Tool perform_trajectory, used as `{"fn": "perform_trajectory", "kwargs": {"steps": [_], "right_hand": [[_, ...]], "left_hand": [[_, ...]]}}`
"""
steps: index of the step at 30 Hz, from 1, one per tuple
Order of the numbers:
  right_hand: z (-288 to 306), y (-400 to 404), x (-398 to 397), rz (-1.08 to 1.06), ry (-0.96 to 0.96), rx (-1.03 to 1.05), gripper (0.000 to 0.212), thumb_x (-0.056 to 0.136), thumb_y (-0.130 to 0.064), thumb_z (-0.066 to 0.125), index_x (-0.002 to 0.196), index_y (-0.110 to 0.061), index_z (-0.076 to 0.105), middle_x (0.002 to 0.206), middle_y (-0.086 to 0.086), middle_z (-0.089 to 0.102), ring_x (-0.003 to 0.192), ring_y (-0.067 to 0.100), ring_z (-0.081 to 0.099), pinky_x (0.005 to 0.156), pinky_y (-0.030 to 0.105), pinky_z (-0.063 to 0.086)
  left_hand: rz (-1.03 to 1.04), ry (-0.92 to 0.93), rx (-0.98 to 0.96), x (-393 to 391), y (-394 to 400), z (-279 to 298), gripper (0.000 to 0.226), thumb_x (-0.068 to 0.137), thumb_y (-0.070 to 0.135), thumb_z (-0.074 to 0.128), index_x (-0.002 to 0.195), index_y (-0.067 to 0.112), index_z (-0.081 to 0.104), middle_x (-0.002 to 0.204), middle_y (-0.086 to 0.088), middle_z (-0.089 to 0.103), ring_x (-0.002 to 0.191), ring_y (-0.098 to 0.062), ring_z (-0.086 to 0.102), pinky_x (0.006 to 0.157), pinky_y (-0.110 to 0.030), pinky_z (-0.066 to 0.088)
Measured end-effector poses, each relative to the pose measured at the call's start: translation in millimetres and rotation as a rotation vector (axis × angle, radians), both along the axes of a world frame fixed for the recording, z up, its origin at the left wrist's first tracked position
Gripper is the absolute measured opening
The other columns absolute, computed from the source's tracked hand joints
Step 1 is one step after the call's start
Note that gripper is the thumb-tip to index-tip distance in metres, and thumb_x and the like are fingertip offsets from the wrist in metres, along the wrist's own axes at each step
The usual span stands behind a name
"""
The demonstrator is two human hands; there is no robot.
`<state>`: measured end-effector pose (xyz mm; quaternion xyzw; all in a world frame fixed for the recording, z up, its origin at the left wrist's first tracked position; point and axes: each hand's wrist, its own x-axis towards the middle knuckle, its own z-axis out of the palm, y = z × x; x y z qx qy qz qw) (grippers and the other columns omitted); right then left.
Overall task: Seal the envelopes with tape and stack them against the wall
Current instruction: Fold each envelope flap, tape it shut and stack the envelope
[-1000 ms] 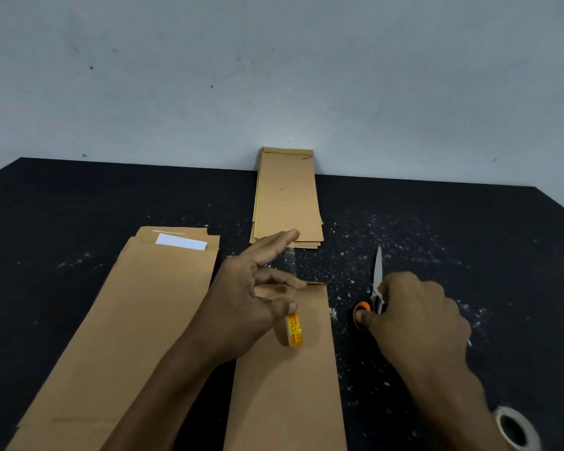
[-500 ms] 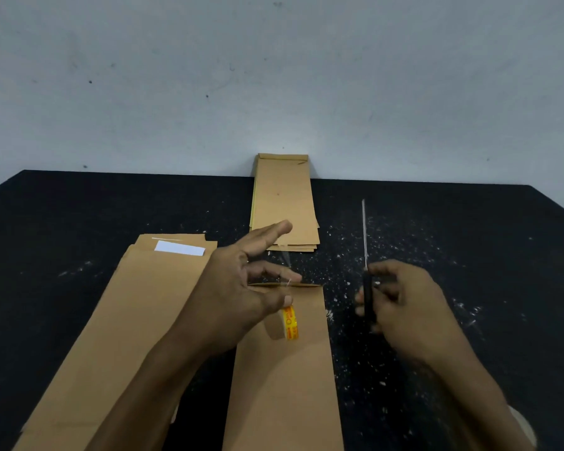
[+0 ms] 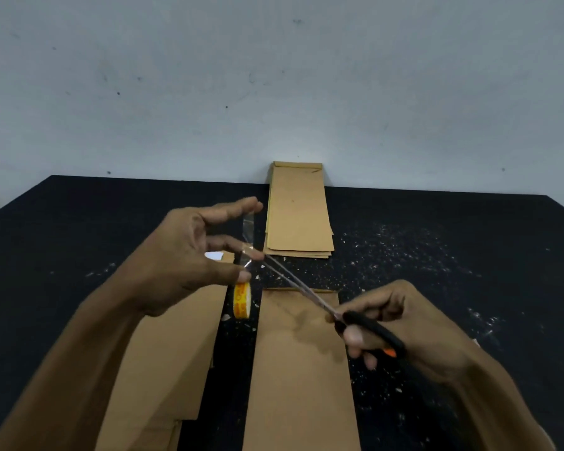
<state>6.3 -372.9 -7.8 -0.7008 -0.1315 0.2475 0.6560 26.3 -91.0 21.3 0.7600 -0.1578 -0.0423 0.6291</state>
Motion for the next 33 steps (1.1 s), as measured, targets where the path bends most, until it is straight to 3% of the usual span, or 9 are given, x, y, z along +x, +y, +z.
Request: {"fn": "perform_trajectory", "kwargs": {"steps": [4, 9, 13, 18, 24, 33], "right_hand": [[0, 4, -1, 0.084, 0.040, -0.054, 0.029, 0.065, -0.002, 0.083, 0.093, 0.001, 0.079, 0.067, 0.016, 0.071, 0.047, 0.012, 0.062, 0.045, 0.018, 0.051], [0, 5, -2, 0.092, 0.041, -0.081, 0.031, 0.062, 0.004, 0.087, 0.092, 0.003, 0.079, 0.070, 0.019, 0.071, 0.046, 0.011, 0.062, 0.044, 0.018, 0.051], [-2, 5, -2, 0.083, 0.040, -0.124, 0.032, 0.062, 0.000, 0.084, 0.094, 0.002, 0.079, 0.076, 0.023, 0.073, 0.049, 0.012, 0.062, 0.046, 0.019, 0.052], [-2, 6, -2, 0.069, 0.042, -0.119, 0.032, 0.061, 0.000, 0.083, 0.093, 0.000, 0.080, 0.075, 0.019, 0.073, 0.050, 0.010, 0.063, 0.045, 0.019, 0.051], [-4, 5, -1, 0.072, 0.042, -0.130, 0.031, 0.061, -0.001, 0.085, 0.091, -0.004, 0.081, 0.076, 0.019, 0.074, 0.048, 0.012, 0.062, 0.045, 0.019, 0.052], [-8, 5, 1, 0.065, 0.038, -0.114, 0.032, 0.060, -0.003, 0.085, 0.091, -0.003, 0.081, 0.075, 0.022, 0.073, 0.047, 0.011, 0.062, 0.044, 0.019, 0.051]], "left_hand": [[-0.134, 0.062, 0.117, -1, 3, 7, 0.085, 0.070, -0.019, 0.073, 0.141, 0.023, 0.051, 0.142, 0.021, 0.053, 0.100, -0.024, 0.072, 0.079, -0.036, 0.061], [-0.238, 0.118, 0.184, -2, -2, 3, 0.082, 0.073, -0.021, 0.072, 0.139, 0.022, 0.054, 0.143, 0.021, 0.052, 0.099, -0.027, 0.071, 0.067, -0.029, 0.060], [-0.255, 0.118, 0.211, -3, -2, 0, 0.082, 0.073, -0.021, 0.072, 0.140, 0.022, 0.053, 0.144, 0.021, 0.050, 0.099, -0.025, 0.071, 0.070, -0.031, 0.060], [-0.247, 0.124, 0.187, -2, -2, -1, 0.080, 0.074, -0.021, 0.071, 0.139, 0.022, 0.053, 0.143, 0.018, 0.052, 0.100, -0.023, 0.072, 0.063, -0.023, 0.056], [-0.218, 0.130, 0.169, 1, -3, -5, 0.080, 0.074, -0.022, 0.070, 0.139, 0.022, 0.054, 0.144, 0.017, 0.052, 0.102, -0.023, 0.072, 0.073, -0.035, 0.061], [-0.255, 0.130, 0.158, 1, -3, -9, 0.082, 0.074, -0.022, 0.070, 0.142, 0.020, 0.051, 0.145, 0.015, 0.052, 0.107, -0.022, 0.070, 0.071, -0.031, 0.060]]}}
